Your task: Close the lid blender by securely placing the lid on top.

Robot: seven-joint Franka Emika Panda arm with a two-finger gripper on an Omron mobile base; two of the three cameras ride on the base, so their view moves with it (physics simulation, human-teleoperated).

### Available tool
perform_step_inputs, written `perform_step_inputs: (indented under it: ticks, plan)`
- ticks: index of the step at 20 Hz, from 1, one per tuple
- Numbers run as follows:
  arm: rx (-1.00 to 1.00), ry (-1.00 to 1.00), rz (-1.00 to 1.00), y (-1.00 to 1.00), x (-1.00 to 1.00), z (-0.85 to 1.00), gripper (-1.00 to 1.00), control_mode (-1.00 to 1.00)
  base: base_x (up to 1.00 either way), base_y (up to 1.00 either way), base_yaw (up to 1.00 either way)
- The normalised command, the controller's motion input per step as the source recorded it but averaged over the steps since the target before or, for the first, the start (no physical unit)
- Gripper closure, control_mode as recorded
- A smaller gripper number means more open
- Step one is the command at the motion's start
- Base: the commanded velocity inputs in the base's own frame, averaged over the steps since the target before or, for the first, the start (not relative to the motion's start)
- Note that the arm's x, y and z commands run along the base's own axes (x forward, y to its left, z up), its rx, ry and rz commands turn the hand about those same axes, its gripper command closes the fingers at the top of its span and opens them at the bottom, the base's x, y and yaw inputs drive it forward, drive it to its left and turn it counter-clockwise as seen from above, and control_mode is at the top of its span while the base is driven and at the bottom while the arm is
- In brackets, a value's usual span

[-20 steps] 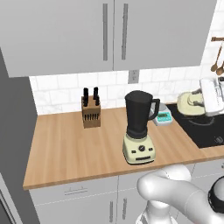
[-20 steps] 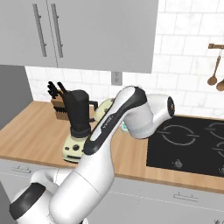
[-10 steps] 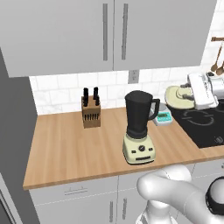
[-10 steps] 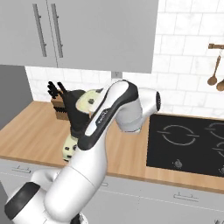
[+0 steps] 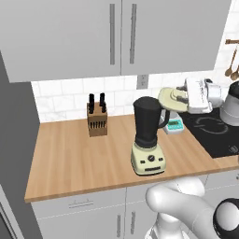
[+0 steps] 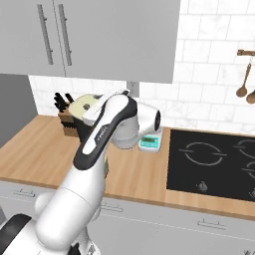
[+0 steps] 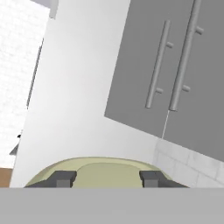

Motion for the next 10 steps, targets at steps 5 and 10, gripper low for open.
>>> perform_step_inputs:
  ticks: [5,10]
  plan:
    - [0.00,0.14,0.00,0.44,0.39,0.00,1.00,-1.00,0.00,0.00,0.00]
    - [0.00,0.11,0.00,0.12,0.36,0.00,1.00,-1.00,0.00,0.00,0.00]
